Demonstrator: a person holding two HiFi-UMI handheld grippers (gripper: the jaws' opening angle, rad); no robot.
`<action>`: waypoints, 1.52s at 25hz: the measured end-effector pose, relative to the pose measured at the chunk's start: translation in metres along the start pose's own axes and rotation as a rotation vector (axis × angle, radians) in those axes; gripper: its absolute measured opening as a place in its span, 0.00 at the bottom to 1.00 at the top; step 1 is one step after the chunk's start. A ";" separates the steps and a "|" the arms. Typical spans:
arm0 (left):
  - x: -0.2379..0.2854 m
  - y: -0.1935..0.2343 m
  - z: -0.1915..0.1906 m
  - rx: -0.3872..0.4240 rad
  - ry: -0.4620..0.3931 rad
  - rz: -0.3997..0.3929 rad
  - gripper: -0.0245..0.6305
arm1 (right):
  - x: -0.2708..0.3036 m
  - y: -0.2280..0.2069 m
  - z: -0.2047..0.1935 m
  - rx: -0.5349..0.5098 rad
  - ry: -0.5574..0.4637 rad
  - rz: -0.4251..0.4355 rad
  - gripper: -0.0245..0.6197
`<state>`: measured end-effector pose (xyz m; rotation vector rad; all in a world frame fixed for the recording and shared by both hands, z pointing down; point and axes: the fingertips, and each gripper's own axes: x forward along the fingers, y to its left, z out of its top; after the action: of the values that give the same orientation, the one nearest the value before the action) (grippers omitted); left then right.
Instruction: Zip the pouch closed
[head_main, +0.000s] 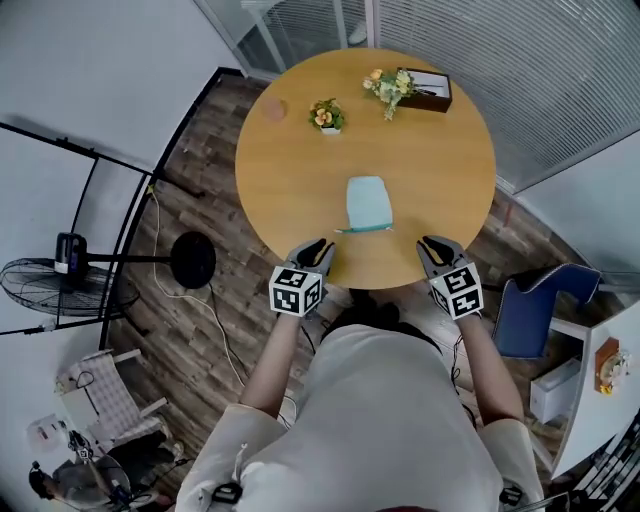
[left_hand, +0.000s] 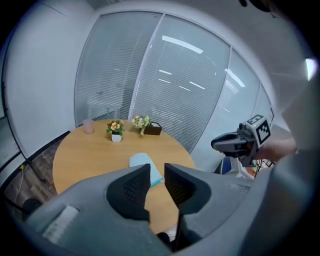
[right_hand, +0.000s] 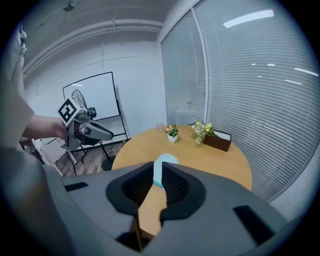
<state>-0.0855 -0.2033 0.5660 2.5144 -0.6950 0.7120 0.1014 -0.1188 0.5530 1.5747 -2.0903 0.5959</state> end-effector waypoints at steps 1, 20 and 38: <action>-0.005 -0.006 -0.005 -0.019 0.007 0.005 0.19 | -0.008 0.004 -0.003 -0.001 -0.003 0.010 0.12; -0.124 -0.101 0.009 0.009 -0.213 0.080 0.11 | -0.132 0.044 0.011 -0.045 -0.184 0.055 0.06; -0.203 -0.073 0.047 0.126 -0.306 -0.037 0.07 | -0.161 0.097 0.070 -0.016 -0.325 -0.097 0.04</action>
<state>-0.1784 -0.1008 0.3936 2.7773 -0.7217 0.3703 0.0404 -0.0114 0.3948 1.8543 -2.2216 0.3034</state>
